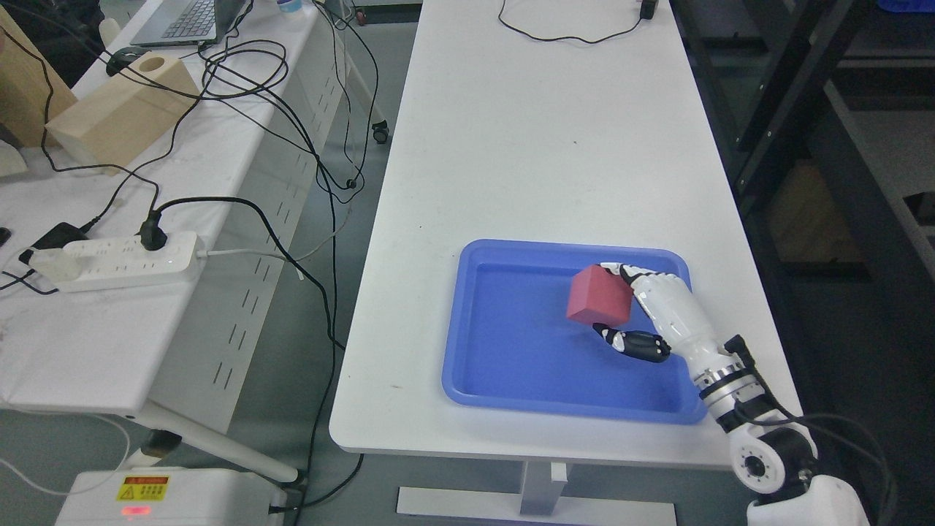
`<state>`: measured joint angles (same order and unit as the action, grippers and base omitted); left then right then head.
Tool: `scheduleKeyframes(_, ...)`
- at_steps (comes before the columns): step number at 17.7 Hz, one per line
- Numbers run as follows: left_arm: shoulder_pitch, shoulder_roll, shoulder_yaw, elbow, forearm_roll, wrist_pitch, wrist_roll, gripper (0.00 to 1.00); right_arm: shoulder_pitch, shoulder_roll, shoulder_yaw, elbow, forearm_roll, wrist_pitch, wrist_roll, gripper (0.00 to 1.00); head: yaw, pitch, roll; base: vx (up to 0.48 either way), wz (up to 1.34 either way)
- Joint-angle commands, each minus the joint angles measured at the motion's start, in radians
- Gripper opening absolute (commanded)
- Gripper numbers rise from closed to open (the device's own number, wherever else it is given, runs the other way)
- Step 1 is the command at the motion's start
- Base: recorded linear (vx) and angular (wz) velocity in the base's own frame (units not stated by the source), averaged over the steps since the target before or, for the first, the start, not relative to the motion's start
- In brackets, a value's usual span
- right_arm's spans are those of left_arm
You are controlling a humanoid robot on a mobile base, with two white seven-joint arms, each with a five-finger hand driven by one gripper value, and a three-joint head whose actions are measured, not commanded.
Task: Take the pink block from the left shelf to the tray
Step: 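Lower the pink cube into the blue tray with the right hand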
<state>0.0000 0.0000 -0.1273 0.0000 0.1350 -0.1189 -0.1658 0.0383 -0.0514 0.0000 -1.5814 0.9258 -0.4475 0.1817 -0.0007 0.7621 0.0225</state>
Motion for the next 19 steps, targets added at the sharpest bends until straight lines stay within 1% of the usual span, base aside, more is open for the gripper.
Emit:
scheduleKeyframes(1, 0.02, 0.017, 0.0, -0.017, 0.0, 0.001, 0.0, 1.0, 0.025, -0.007, -0.001, 0.0, -0.037, 0.007, 0.499, 0.04, 0.0, 0.0, 0.0, 0.043, 0.01)
scheduleKeyframes(2, 0.02, 0.017, 0.0, -0.017, 0.0, 0.001, 0.0, 1.0, 0.025, -0.008, -0.003, 0.0, -0.059, 0.007, 0.492, 0.07, 0.0, 0.0, 0.0, 0.043, 0.01)
scheduleKeyframes(3, 0.02, 0.017, 0.0, -0.017, 0.0, 0.001, 0.0, 1.0, 0.026, -0.008, -0.008, 0.0, -0.073, 0.009, 0.484, 0.21, 0.0, 0.0, 0.0, 0.03, 0.0)
scheduleKeyframes(4, 0.02, 0.017, 0.0, -0.017, 0.0, 0.001, 0.0, 1.0, 0.026, -0.008, -0.011, 0.0, -0.084, 0.016, 0.473, 0.55, 0.0, 0.0, 0.0, 0.03, 0.0)
scheduleKeyframes(5, 0.02, 0.017, 0.0, -0.017, 0.0, 0.001, 0.0, 1.0, 0.026, -0.01, -0.012, 0.0, -0.094, 0.03, 0.463, 0.58, 0.0, 0.0, 0.0, 0.024, 0.0)
scheduleKeyframes(6, 0.02, 0.017, 0.0, -0.017, 0.0, 0.001, 0.0, 1.0, 0.028, -0.012, -0.015, 0.0, -0.12, 0.039, 0.443, 0.64, 0.0, 0.0, 0.0, 0.016, 0.0)
scheduleKeyframes(8, 0.02, 0.017, 0.0, -0.017, 0.0, 0.001, 0.0, 1.0, 0.029, -0.012, -0.04, 0.0, -0.186, 0.039, 0.424, 0.72, 0.0, 0.0, 0.0, 0.013, 0.0)
scheduleKeyframes(9, 0.02, 0.017, 0.0, -0.017, 0.0, 0.001, 0.0, 1.0, 0.031, -0.015, -0.05, 0.0, -0.227, 0.039, 0.411, 0.74, 0.0, 0.0, 0.0, 0.01, 0.0)
scheduleKeyframes(11, 0.02, 0.017, 0.0, -0.017, 0.0, 0.001, 0.0, 1.0, 0.04, -0.039, -0.064, 0.0, -0.319, 0.039, 0.389, 0.81, 0.0, 0.0, 0.0, 0.0, 0.0)
scheduleKeyframes(12, 0.02, 0.017, 0.0, -0.017, 0.0, 0.001, 0.0, 1.0, 0.041, -0.042, -0.074, 0.0, -0.359, 0.039, 0.387, 0.82, 0.0, 0.0, 0.0, 0.0, 0.0)
scheduleKeyframes(17, 0.02, 0.017, 0.0, -0.017, 0.0, 0.001, 0.0, 1.0, 0.041, -0.044, -0.138, -0.009, -0.57, 0.039, 0.361, 0.82, 0.0, 0.0, 0.0, 0.0, 0.0)
scheduleKeyframes(19, 0.02, 0.017, 0.0, -0.017, 0.0, 0.001, 0.0, 1.0, 0.046, -0.044, -0.137, -0.012, -0.614, 0.038, 0.361, 0.83, 0.0, 0.0, 0.0, 0.0, 0.0)
